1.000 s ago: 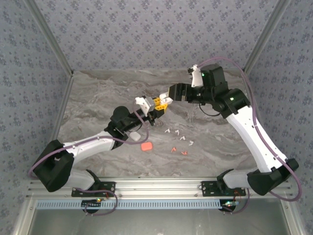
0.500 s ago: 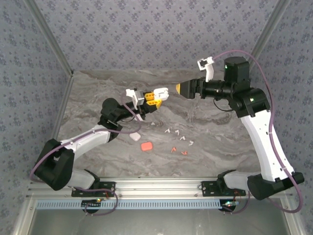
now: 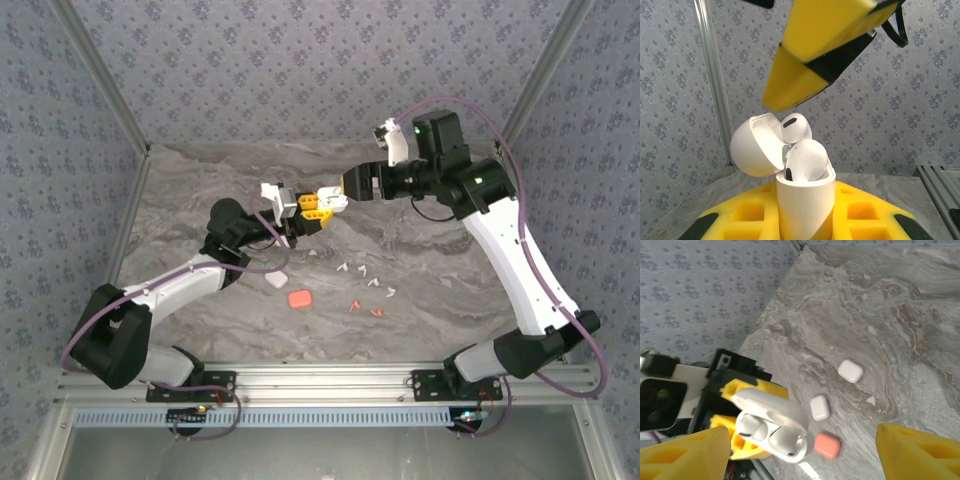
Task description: Insert the wireless bluetooth earbuds into the charging case
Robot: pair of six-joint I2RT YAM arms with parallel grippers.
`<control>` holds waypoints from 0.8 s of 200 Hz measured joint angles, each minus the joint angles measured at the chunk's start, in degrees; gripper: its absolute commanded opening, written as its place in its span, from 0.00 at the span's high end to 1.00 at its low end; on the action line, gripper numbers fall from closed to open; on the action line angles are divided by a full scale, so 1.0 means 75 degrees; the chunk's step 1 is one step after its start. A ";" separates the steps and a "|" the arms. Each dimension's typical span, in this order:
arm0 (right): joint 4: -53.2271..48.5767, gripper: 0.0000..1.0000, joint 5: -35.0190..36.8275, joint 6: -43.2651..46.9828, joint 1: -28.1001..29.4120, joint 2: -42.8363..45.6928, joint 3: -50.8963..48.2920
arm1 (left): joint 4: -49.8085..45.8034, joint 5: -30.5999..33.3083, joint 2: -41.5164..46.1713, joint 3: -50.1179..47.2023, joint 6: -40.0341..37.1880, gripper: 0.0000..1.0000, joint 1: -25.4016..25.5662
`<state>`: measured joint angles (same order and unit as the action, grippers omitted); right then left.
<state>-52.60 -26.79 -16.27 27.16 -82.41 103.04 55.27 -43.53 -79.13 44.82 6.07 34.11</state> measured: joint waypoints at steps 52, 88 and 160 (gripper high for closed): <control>-0.0274 0.23 0.0498 -0.0204 0.0291 -0.0388 0.0140 | -0.0020 0.0006 0.0000 0.0020 0.0000 1.00 0.0000; -0.0350 0.26 0.0606 -0.0262 0.0291 -0.0428 0.0143 | -0.0023 0.0067 0.0000 0.0020 0.0000 1.00 0.0000; -0.0463 0.29 0.0603 -0.0283 0.0300 -0.0428 0.0146 | -0.0035 0.0160 0.0000 0.0020 0.0000 1.00 0.0000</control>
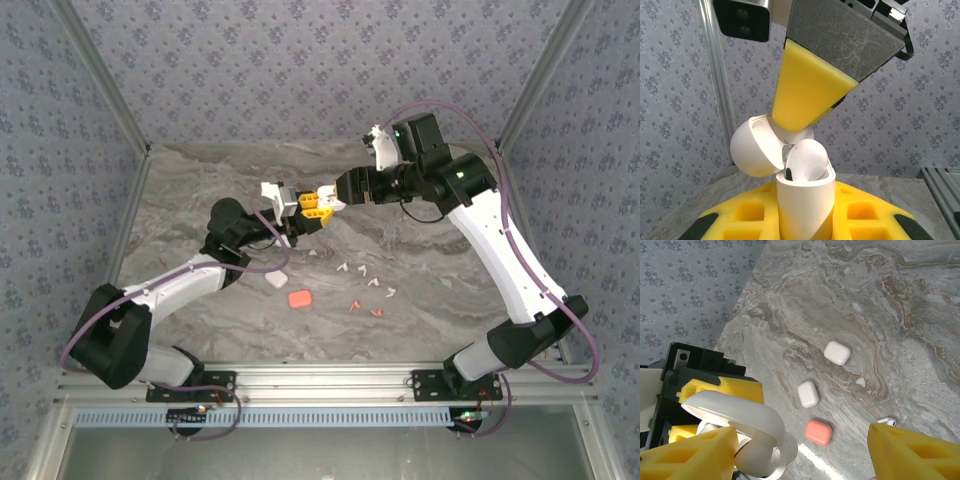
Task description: Insert the wireless bluetooth earbuds into the charging case
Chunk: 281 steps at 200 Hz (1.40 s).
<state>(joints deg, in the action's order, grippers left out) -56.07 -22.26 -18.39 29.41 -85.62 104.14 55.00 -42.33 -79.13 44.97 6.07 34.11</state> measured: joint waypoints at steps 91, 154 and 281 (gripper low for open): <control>-0.0166 0.30 -0.0003 0.0009 -0.0003 0.0000 0.0000 | -0.0137 0.0137 -0.0006 0.0000 -0.0026 1.00 0.0000; -0.0216 0.30 -0.0003 0.0032 -0.0026 0.0000 0.0000 | -0.0163 0.0169 -0.0009 0.0000 -0.0026 1.00 0.0000; -0.0353 0.29 -0.0003 0.0064 -0.0122 0.0012 -0.0003 | -0.0187 0.0341 -0.0020 0.0000 -0.0029 1.00 -0.0006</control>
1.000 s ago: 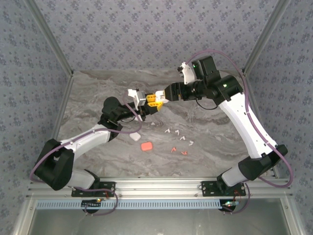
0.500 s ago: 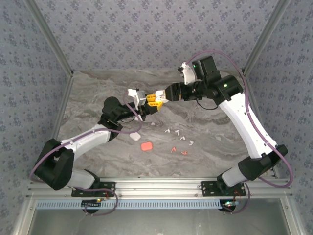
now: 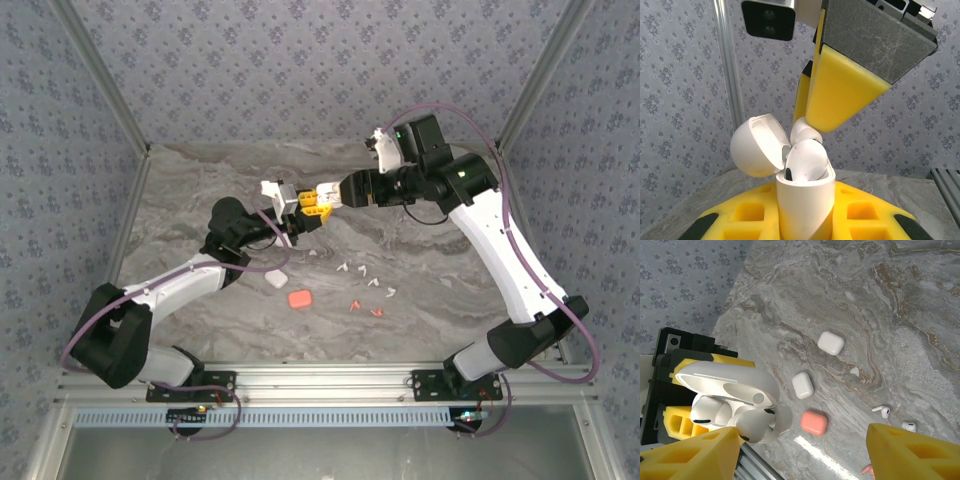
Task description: Insert the wireless bluetooth earbuds into the charging case
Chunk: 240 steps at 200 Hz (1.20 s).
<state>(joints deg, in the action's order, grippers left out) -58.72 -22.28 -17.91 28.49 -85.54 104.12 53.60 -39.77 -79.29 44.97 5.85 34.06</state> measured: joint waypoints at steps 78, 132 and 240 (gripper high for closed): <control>0.2037 0.11 -0.1988 -0.0073 -0.1274 0.1556 -0.2043 | 0.0020 -0.0035 0.0000 0.0000 0.0134 1.00 0.0000; 0.3800 0.07 -0.3281 -0.0472 -0.1160 0.1332 -0.2821 | 0.0020 -0.0178 0.0009 -0.0003 0.0670 1.00 0.0047; 0.4141 0.22 -0.3984 -0.0516 -0.0478 0.0766 -0.2407 | -0.0154 -0.0093 0.0035 -0.0003 0.0734 1.00 0.0210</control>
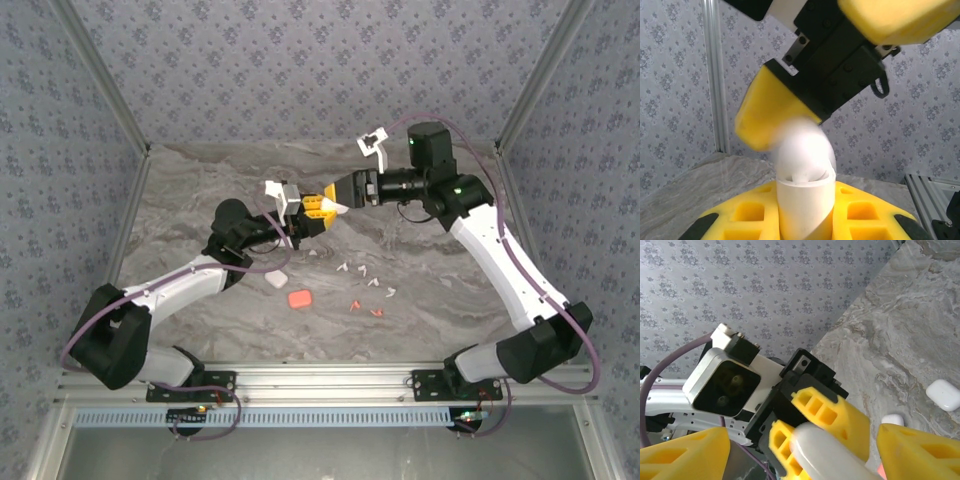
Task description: Insert the wireless bluetooth earbuds into the charging case
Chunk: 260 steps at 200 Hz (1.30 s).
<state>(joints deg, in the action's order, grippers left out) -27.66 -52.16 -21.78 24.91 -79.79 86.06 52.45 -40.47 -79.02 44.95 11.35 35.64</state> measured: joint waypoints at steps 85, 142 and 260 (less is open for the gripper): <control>-0.1647 0.13 0.3042 0.0568 -0.0093 0.0994 0.0064 | -0.0664 0.0428 -0.0023 0.0038 -0.0015 1.00 0.0006; -0.1848 0.00 0.5523 -0.0052 -0.1623 0.2250 -0.1606 | -0.3092 0.1472 -0.1513 0.1075 0.1402 1.00 -0.0347; -0.1547 0.00 0.4572 -0.0898 -0.3220 0.2620 -0.2731 | -0.6289 0.2122 -0.5377 0.4170 0.3893 0.80 -0.0455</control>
<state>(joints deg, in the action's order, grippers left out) -39.27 -17.87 -28.51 0.75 -60.14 65.58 5.28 -24.56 -119.35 76.23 40.56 32.23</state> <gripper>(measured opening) 0.998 0.196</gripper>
